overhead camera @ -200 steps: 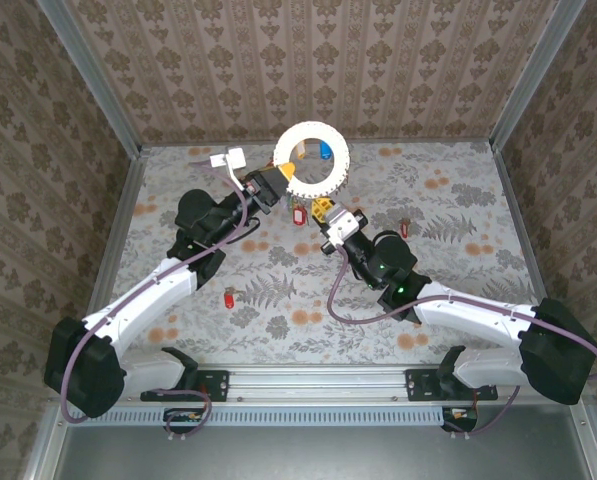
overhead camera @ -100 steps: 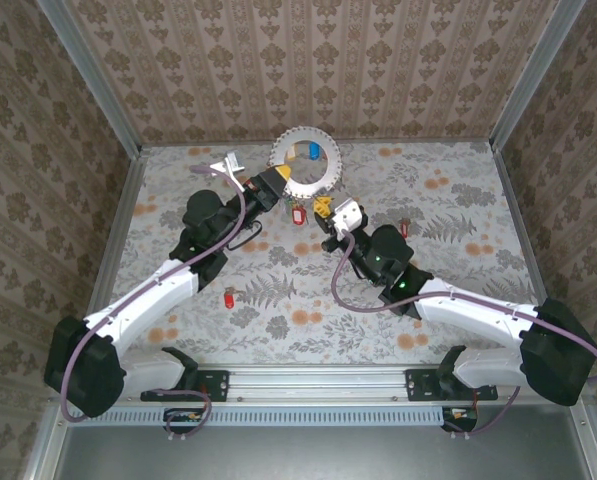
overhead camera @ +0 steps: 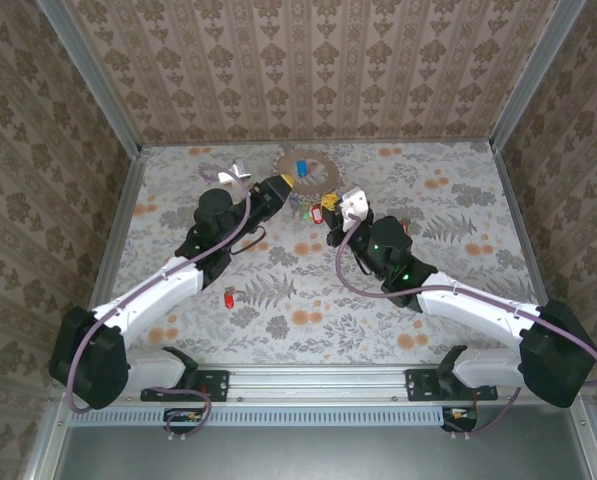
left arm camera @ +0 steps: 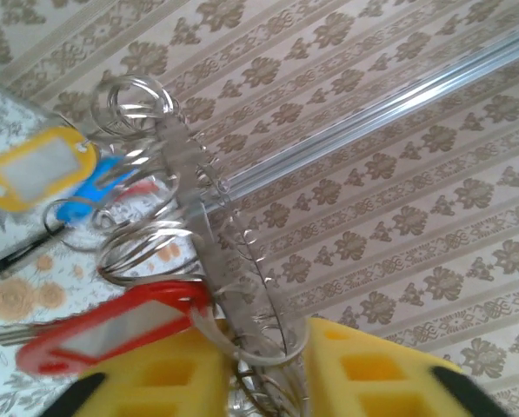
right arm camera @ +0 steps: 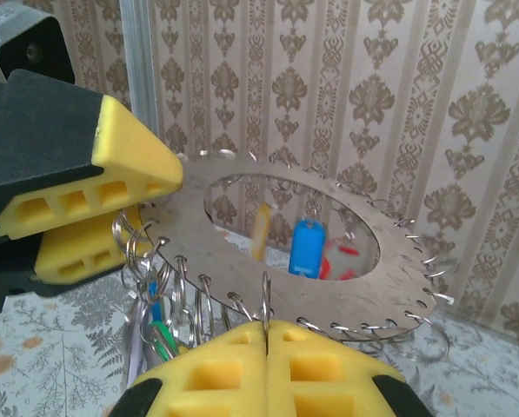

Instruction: Put the keys on the keyring

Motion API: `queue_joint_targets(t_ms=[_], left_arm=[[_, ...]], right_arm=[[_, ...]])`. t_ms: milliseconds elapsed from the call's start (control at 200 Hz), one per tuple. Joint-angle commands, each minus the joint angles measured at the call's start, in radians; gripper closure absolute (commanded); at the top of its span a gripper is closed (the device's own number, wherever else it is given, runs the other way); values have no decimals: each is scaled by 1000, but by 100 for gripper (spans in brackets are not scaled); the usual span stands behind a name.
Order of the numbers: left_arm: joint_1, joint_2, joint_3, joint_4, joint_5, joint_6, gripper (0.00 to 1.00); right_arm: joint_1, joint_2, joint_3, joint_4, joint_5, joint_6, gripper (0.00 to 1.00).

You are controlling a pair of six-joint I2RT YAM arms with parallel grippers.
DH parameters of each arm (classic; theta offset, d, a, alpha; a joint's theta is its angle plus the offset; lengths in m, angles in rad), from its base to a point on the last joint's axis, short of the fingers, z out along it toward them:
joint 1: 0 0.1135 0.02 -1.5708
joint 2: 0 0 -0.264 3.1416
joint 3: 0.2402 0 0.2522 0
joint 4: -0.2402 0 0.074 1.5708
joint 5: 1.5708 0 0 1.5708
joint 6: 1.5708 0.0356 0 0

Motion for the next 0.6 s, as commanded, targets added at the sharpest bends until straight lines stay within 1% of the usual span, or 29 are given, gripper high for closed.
queue_joint_targets(t_ms=[0,60,185,230,290,465,520,595], left_arm=[[-1,16,-7,8,30,-14,74],[-1,29,-14,2,34,-24,74],[0,48,-43,-1,50,-50,67],[0,52,-58,5,56,-56,67],[0,55,-80,12,66,-55,64],[-1,49,-154,20,84,-47,59],[0,47,-176,27,90,-45,58],[0,41,-201,26,86,-35,56]], right_arm=[[-12,-8,27,-6,-36,37,100],[-19,-11,27,-29,-39,37,100],[-41,-26,13,-70,-59,45,100],[-56,-33,9,-94,-80,52,100],[-79,-43,0,-123,-117,61,100],[-153,-69,-21,-240,-231,77,100],[-175,-77,-25,-283,-275,59,100],[-180,-81,-8,-384,-302,-30,100]])
